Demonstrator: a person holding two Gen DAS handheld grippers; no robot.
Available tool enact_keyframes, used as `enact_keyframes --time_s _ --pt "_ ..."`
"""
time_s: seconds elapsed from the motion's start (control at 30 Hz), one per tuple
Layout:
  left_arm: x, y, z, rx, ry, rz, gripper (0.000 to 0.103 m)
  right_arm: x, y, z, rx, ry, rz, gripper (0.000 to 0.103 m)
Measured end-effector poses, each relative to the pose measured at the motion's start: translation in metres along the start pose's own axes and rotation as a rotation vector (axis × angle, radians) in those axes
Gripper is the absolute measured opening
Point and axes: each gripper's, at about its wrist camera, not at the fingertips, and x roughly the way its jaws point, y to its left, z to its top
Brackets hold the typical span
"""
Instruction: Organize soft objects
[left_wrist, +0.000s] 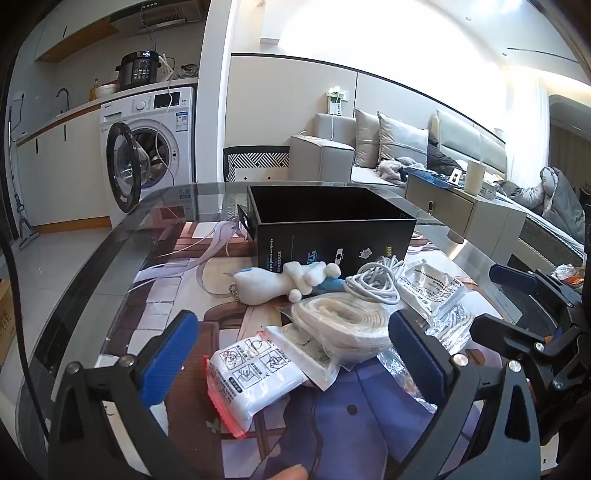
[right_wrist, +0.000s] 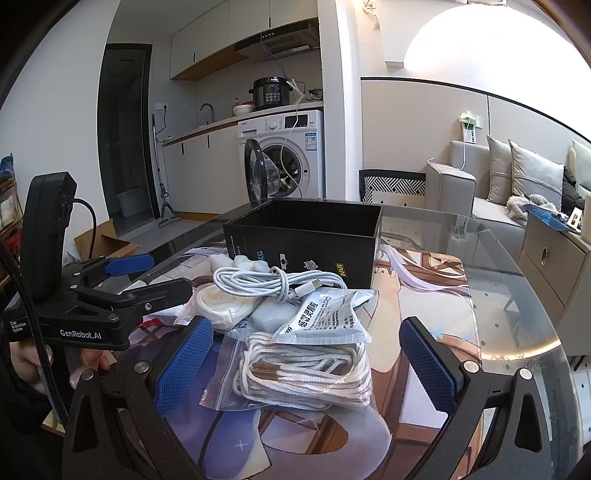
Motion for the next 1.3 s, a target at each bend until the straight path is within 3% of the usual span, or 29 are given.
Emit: enact_keyframes --time_s 1.3 --pt "0.0040 -0.0031 -0.0033 0.003 0.002 -0.013 0.103 0.0041 0.0004 -0.0040 0.000 0.020 0.003 0.103"
